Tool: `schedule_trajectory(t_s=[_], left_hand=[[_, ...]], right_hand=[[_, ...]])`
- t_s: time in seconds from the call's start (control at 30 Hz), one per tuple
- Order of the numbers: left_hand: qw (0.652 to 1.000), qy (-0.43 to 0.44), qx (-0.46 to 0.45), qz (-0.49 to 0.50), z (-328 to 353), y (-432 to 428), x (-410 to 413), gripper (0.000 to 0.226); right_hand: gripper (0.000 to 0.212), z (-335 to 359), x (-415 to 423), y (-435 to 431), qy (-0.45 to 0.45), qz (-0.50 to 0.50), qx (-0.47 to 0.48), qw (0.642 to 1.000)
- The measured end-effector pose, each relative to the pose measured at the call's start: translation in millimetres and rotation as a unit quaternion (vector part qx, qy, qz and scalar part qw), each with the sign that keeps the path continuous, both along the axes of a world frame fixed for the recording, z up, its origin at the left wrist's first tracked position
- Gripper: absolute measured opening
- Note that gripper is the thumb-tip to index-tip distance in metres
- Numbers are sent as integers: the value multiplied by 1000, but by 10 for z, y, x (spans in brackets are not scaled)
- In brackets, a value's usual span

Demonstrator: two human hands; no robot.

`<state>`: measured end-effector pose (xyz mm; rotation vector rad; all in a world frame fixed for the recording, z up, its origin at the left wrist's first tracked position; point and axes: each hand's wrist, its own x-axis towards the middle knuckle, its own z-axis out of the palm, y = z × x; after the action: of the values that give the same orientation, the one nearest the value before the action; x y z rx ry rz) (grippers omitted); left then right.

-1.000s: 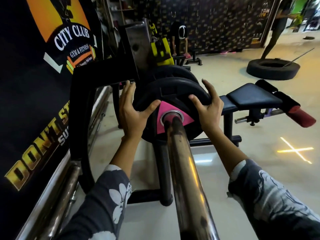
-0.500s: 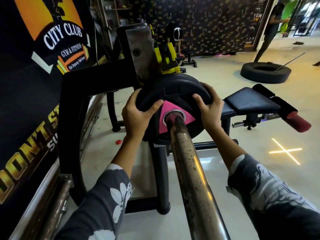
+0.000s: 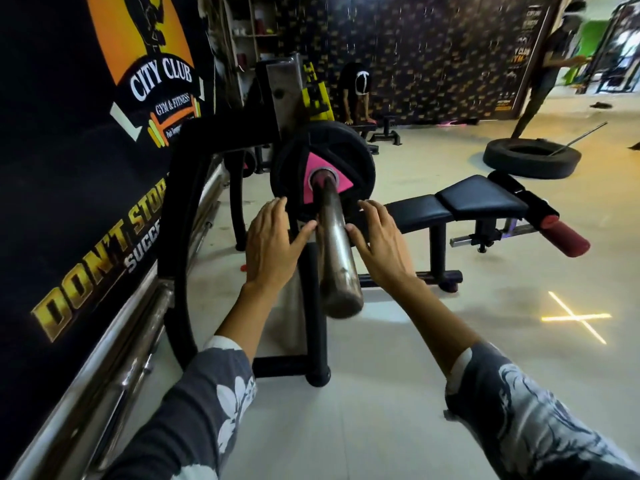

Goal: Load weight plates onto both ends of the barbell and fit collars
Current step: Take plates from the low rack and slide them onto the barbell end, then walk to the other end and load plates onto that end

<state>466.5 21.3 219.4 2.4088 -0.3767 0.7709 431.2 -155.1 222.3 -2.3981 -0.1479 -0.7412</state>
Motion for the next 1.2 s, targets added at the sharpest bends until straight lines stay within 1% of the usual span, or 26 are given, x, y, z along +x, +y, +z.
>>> schedule_trajectory(t_s=[0.1,0.2,0.3,0.33,0.37,0.43,0.5,0.57,0.63,0.67,0.77,0.87,0.97,1.07,1.2], left_hand=[[1000,19,-10,6,-79,52,-667,75],[1000,10,-12,-4,-91,147,-1303,78],[1000,3,-17,-20,-119,226,-1777,69],[1000,3,-13,-24,-133,239,-1910,66],[999,5,-6,-31,-166,249,-2027,62],[999,13,-3,-52,-244,263,-2225,56],[996,42,-16,-82,-380,288,-2383,49],[990,72,-21,-122,-592,297,-2515,40],[979,126,-21,-156,-820,278,-2617,35],[974,153,-17,-168,-930,250,-2646,33],[962,200,2,-186,-1263,115,-2714,27],[944,245,12,-221,-1521,-140,-2762,24],[922,281,60,-260,-1753,-549,-2802,27],[899,288,114,-311,-1884,-1163,-2866,28],[863,277,161,-390,-1941,-2092,-2986,30]], right_hand=[[50,-29,-622,25,-3,10,-23,1000],[53,-35,-1227,97,-2,17,-34,999],[61,-74,-1705,219,5,32,-86,996],[60,-91,-1834,262,10,37,-99,994],[57,-122,-1950,299,21,38,-97,994],[46,-210,-2141,361,50,31,-62,996],[41,-354,-2322,410,82,19,-25,996],[39,-561,-2494,440,123,-3,-9,992],[37,-774,-2650,452,173,-31,15,984],[36,-874,-2707,450,196,-44,19,979],[35,-1141,-2859,376,255,-67,-18,964],[34,-1394,-3112,162,308,-114,-13,945],[33,-1621,-3471,-184,339,-179,23,923],[31,-1786,-3782,-672,351,-256,69,898],[31,-1923,-3980,-1428,348,-323,102,874]])
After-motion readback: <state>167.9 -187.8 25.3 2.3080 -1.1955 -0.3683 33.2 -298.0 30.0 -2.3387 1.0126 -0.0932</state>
